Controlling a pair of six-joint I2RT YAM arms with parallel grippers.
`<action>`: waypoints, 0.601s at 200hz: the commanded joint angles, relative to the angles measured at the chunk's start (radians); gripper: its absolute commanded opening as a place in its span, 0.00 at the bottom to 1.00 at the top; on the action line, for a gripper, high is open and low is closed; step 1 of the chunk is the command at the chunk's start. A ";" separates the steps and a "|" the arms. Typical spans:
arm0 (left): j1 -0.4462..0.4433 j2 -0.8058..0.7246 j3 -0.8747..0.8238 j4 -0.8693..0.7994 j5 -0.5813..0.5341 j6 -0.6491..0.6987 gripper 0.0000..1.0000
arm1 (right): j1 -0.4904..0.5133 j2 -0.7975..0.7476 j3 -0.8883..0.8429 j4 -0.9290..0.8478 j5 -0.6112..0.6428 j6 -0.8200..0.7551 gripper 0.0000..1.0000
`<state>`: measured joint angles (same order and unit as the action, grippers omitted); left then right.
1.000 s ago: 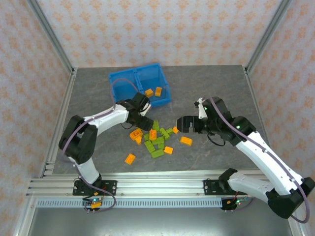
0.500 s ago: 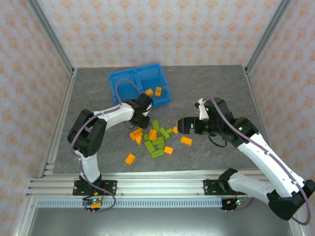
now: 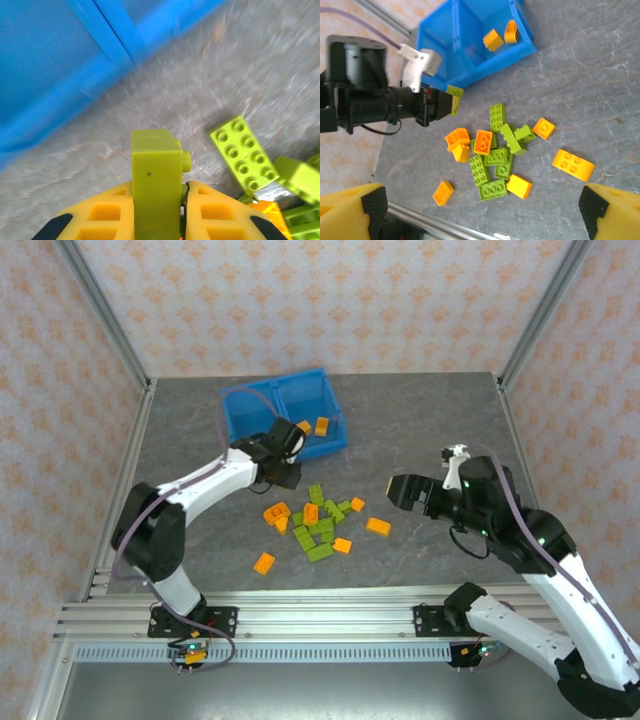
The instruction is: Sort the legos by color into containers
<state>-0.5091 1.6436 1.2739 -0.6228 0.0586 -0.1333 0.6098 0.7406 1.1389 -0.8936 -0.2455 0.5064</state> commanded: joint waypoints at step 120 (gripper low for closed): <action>0.255 0.327 0.398 0.016 -0.165 -0.105 0.21 | 0.002 0.209 0.079 0.181 0.200 -0.205 0.99</action>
<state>-0.2836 1.9320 1.6341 -0.6151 -0.0624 -0.2001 0.6098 0.9192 1.1934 -0.7956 -0.0574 0.3386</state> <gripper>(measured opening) 0.202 0.993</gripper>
